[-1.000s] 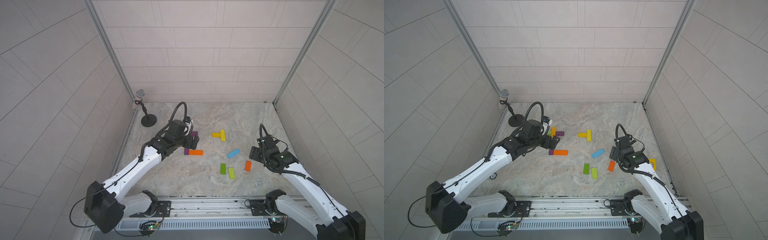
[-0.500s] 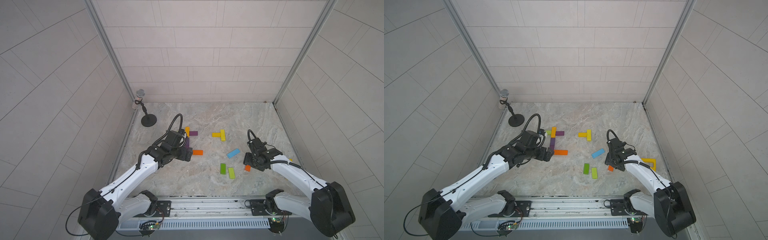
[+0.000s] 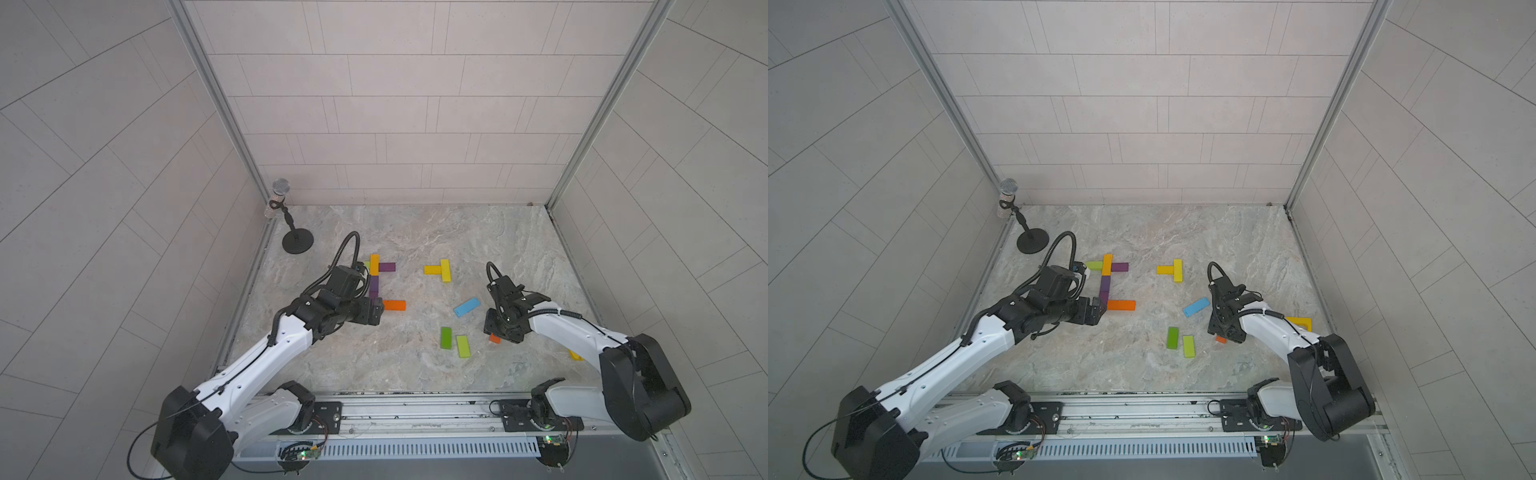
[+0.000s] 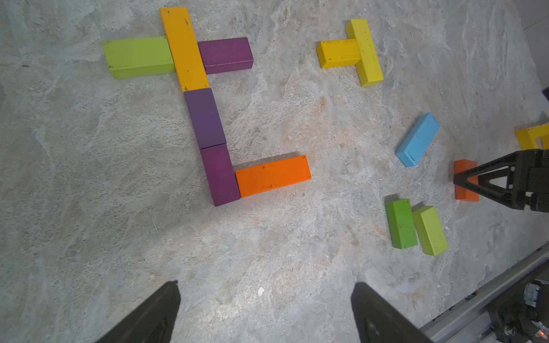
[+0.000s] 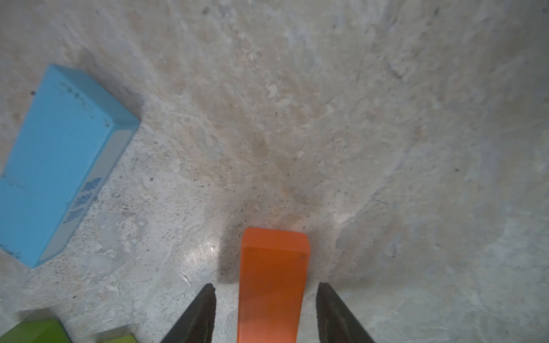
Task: Assemble the letter t with building blocks
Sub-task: Pick up the building block from the center of the board.
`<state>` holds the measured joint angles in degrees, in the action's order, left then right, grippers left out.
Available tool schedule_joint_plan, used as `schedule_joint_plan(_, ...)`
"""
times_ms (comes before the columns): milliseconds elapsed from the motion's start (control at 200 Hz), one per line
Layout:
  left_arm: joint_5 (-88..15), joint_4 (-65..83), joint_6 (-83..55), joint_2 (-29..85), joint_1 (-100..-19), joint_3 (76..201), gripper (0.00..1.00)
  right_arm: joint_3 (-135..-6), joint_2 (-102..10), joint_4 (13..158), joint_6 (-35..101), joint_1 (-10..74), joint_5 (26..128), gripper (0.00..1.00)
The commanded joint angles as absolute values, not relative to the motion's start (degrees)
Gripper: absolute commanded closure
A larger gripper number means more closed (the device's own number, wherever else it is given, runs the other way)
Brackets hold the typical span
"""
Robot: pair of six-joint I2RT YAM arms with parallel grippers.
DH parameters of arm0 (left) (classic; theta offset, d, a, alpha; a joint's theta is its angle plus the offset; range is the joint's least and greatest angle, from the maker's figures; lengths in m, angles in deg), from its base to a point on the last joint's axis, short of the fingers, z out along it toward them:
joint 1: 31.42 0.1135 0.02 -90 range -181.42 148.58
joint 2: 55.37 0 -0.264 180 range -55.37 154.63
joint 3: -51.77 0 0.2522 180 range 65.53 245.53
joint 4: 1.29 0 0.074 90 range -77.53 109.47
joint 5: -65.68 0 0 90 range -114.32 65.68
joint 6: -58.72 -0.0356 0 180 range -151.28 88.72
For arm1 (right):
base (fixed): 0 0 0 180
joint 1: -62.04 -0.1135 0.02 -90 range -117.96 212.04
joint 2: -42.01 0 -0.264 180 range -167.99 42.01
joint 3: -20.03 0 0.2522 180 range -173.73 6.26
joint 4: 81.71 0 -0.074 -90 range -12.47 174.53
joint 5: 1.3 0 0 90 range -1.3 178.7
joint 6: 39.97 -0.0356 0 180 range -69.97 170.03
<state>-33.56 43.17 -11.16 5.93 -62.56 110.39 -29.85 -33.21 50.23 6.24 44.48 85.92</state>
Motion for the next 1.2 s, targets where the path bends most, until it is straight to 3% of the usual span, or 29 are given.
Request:
schedule_joint_plan(0, -33.03, 43.10, -10.53, 5.27, -62.24, 110.12, 0.05, -31.00, -34.55, 49.81, 6.29, 44.84, 86.12, 0.49)
schedule_joint_plan(285, -33.11, 42.62, -11.44, 6.55, -61.83, 110.74, 0.05, -31.79, -36.15, 49.82, 6.69, 45.42, 86.72, 0.68)
schedule_joint_plan(415, -33.15, 42.29, -11.68, 6.85, -61.17, 110.82, 0.05, -32.17, -36.08, 49.40, 7.55, 46.11, 86.51, 0.93)
schedule_joint_plan(500, -33.57, 42.44, -11.68, 6.79, -60.25, 111.28, 0.05, -34.21, -35.62, 47.93, 9.26, 46.68, 86.16, 1.00)
schedule_joint_plan(781, -35.79, 48.96, -13.59, 10.13, -54.89, 117.91, 0.05, -56.90, -38.02, 39.46, 27.74, 48.56, 89.99, 1.00)
schedule_joint_plan(1031, -43.04, 53.64, -20.40, 15.90, -48.40, 123.27, 0.05, -71.87, -51.04, 42.19, 40.83, 48.68, 89.17, 1.00)
schedule_joint_plan(1151, -43.27, 49.89, -21.46, 16.36, -46.99, 121.03, 0.05, -76.65, -57.32, 43.74, 50.21, 48.48, 78.78, 1.00)
schedule_joint_plan(1196, -45.16, 47.09, -20.45, 16.08, -46.34, 119.11, 0.05, -78.45, -58.84, 43.10, 54.13, 47.61, 80.32, 1.00)
